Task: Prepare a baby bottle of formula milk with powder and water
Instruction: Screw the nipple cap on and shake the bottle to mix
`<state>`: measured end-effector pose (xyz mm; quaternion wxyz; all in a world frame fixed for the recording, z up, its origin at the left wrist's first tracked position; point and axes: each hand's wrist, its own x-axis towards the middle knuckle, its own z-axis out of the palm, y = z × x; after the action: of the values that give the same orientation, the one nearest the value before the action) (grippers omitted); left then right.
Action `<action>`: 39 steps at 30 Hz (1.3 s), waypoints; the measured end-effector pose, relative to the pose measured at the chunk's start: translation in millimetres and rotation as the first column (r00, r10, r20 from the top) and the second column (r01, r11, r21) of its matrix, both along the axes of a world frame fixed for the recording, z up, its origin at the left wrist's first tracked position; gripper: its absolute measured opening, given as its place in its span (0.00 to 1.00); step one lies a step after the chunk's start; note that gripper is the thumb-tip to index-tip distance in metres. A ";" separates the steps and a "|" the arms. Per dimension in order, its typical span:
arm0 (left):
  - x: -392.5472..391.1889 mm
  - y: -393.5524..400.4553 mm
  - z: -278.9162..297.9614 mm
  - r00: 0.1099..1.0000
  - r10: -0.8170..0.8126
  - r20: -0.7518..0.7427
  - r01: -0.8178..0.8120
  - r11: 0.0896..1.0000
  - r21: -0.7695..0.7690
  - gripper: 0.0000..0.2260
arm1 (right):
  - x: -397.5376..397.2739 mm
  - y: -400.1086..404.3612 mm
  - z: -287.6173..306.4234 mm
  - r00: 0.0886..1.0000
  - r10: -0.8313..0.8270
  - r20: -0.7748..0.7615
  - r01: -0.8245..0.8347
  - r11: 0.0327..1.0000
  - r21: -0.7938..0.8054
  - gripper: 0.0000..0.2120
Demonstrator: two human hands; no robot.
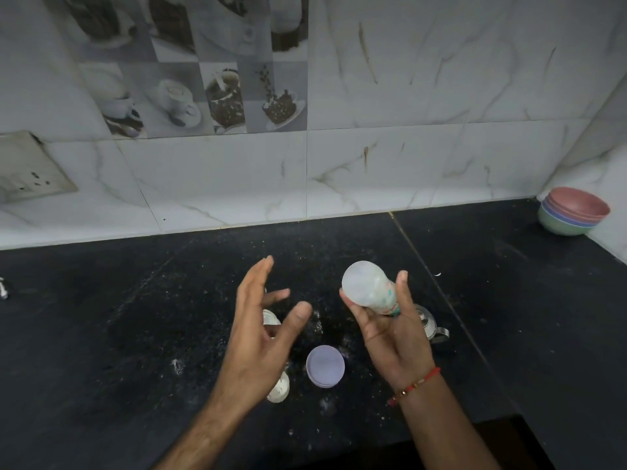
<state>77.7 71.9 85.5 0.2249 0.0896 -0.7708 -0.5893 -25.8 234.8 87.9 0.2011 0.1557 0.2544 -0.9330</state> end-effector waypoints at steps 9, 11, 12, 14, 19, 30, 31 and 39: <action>11.0 -13.0 -13.9 0.998 0.060 -0.002 -0.060 0.995 0.077 0.28 | 7.2 18.5 0.5 0.299 0.693 -0.656 0.439 0.510 0.739 0.30; 10.6 -10.6 -14.1 0.998 0.055 0.004 -0.055 0.996 0.073 0.27 | 6.8 20.6 -0.8 0.252 0.770 -0.586 0.438 0.449 0.779 0.31; 10.6 -9.6 -14.5 0.998 0.054 0.008 -0.055 0.996 0.070 0.27 | 6.9 20.9 -1.1 0.265 0.759 -0.595 0.408 0.471 0.782 0.32; 10.4 -7.9 -15.8 0.999 0.048 0.018 -0.050 0.997 0.067 0.26 | 7.8 21.2 0.7 0.405 0.629 -0.664 0.350 0.564 0.748 0.36; 10.7 -5.3 -21.2 0.998 0.051 0.039 -0.054 0.996 0.070 0.24 | 5.4 22.9 3.1 0.912 -0.006 -0.409 0.142 0.942 0.303 0.30; 7.5 0.4 -31.6 0.994 0.054 0.095 -0.058 0.998 0.032 0.23 | -1.5 38.9 -3.1 0.580 0.367 -0.727 0.368 0.679 0.636 0.36; 6.9 0.7 -31.8 0.994 0.056 0.095 -0.059 0.998 0.032 0.23 | -2.3 41.2 -4.4 0.478 0.529 -0.701 0.406 0.575 0.710 0.37; 5.4 2.0 -33.6 0.994 0.052 0.098 -0.056 0.998 0.034 0.21 | -0.9 45.9 5.3 0.499 0.506 -0.704 0.267 0.683 0.680 0.38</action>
<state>83.1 73.9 51.8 0.2016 0.1429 -0.7671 -0.5920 -26.7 280.7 93.2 0.0411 -0.2823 0.6726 -0.6828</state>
